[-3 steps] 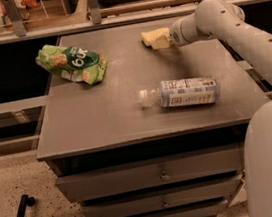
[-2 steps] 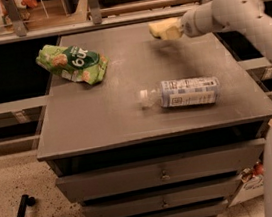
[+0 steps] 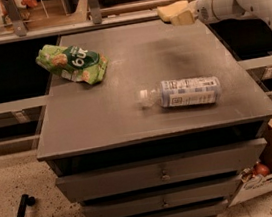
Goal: Move sponge near green rice chip bag
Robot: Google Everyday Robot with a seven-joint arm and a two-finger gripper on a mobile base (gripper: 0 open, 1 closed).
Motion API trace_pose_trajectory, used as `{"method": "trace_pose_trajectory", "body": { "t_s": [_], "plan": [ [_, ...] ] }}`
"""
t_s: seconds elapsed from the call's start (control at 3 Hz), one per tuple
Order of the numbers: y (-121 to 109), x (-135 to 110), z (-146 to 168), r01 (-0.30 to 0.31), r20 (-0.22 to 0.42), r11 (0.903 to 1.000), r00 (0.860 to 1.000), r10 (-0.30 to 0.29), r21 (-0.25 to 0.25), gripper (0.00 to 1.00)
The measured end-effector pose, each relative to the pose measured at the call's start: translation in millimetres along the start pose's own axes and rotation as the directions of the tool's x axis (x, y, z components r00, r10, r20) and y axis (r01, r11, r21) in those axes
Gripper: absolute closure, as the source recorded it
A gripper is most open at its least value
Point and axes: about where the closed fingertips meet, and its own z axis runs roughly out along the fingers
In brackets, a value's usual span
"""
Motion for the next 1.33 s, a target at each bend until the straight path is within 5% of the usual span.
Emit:
{"method": "trace_pose_trajectory", "body": {
  "t_s": [0.33,0.67,1.0,1.33],
  "plan": [
    [0,0,1,-0.001,-0.001,1.0000,1.000,0.001,-0.001,1.00],
    [17,5,-3,0.018,0.016,0.9979,1.000,-0.017,-0.062,1.00],
    [42,14,-14,0.024,0.037,0.9879,0.999,-0.019,-0.153,1.00],
    [77,15,-27,0.050,0.071,0.9639,0.997,-0.032,-0.262,1.00]
  ]
}}
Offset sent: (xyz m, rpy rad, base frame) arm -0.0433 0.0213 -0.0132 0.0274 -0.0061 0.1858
